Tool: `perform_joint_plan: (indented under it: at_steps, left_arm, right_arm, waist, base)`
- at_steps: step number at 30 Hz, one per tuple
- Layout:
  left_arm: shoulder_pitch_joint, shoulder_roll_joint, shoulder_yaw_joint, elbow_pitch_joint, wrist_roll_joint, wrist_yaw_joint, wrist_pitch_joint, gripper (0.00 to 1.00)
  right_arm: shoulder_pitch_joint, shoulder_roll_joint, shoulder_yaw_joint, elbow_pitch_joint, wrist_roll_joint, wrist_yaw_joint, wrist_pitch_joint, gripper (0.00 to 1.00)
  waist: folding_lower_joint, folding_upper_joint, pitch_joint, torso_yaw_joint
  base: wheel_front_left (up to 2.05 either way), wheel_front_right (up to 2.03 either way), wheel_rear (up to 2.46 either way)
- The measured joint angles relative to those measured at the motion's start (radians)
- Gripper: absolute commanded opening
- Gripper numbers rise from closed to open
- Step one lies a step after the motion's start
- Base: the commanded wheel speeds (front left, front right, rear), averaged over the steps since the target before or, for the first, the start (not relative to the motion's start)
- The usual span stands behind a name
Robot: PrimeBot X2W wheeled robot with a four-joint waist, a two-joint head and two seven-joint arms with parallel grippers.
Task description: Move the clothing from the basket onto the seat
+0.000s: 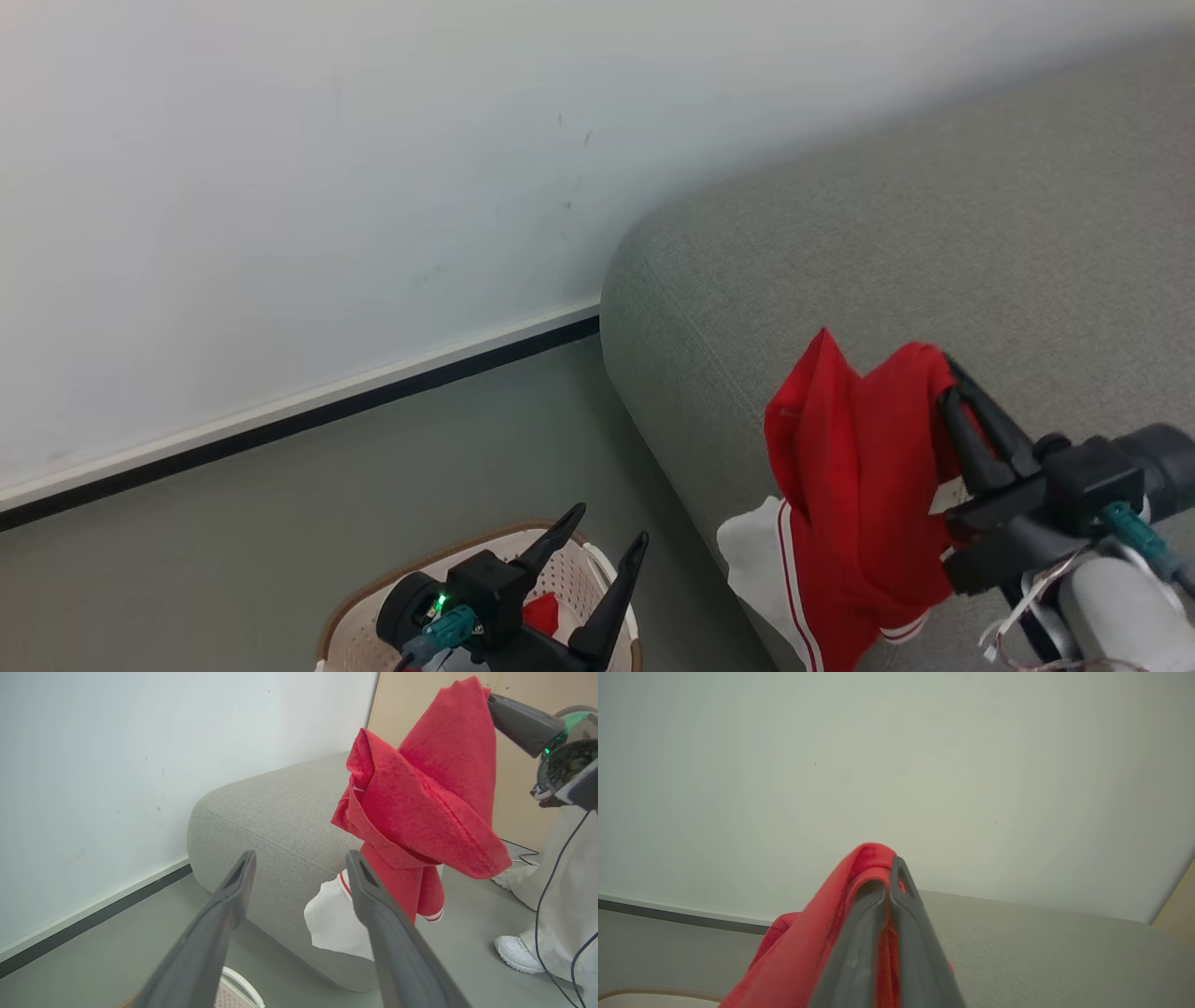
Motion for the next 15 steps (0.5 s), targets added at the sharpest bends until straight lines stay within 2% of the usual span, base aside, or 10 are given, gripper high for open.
perform_joint_plan:
  at_steps: [2,7,8,9,15]
  left_arm:
    - [-0.002,0.000,0.000,-0.001,0.000,0.001,0.000,1.00]
    - [-0.010,0.012,0.001,-0.019,0.015,0.017,0.000,1.00]
    - [-0.025,0.020,0.004,-0.021,0.019,0.017,0.000,1.00]
    - [-0.025,0.020,0.004,-0.021,0.019,0.017,0.000,1.00]
    - [-0.057,0.035,0.000,-0.030,0.050,0.021,0.012,1.00]
  right_arm:
    - [-0.020,-0.004,-0.008,0.003,0.001,0.001,0.001,0.00]
    - [-0.177,-0.031,-0.052,0.021,0.021,0.010,0.021,0.00]
    - [-0.253,-0.031,-0.066,0.043,0.036,0.013,0.036,0.00]
    - [-0.253,-0.031,-0.066,0.043,0.036,0.013,0.036,0.00]
    - [-0.477,-0.037,-0.116,0.171,0.069,0.025,0.086,0.00]
  waist:
    - [0.0000,-0.0001,0.007,-0.001]
    - [0.0000,-0.0001,0.051,0.002]
    - [0.0000,0.0000,0.073,0.005]
    - [0.0000,0.0000,0.073,0.005]
    - [0.0001,0.0000,0.142,0.025]
  base:
    - [0.00,0.00,0.00]
    - [0.00,0.00,0.00]
    - [0.00,0.00,0.00]
    - [0.00,0.00,0.00]
    - [0.00,0.00,0.00]
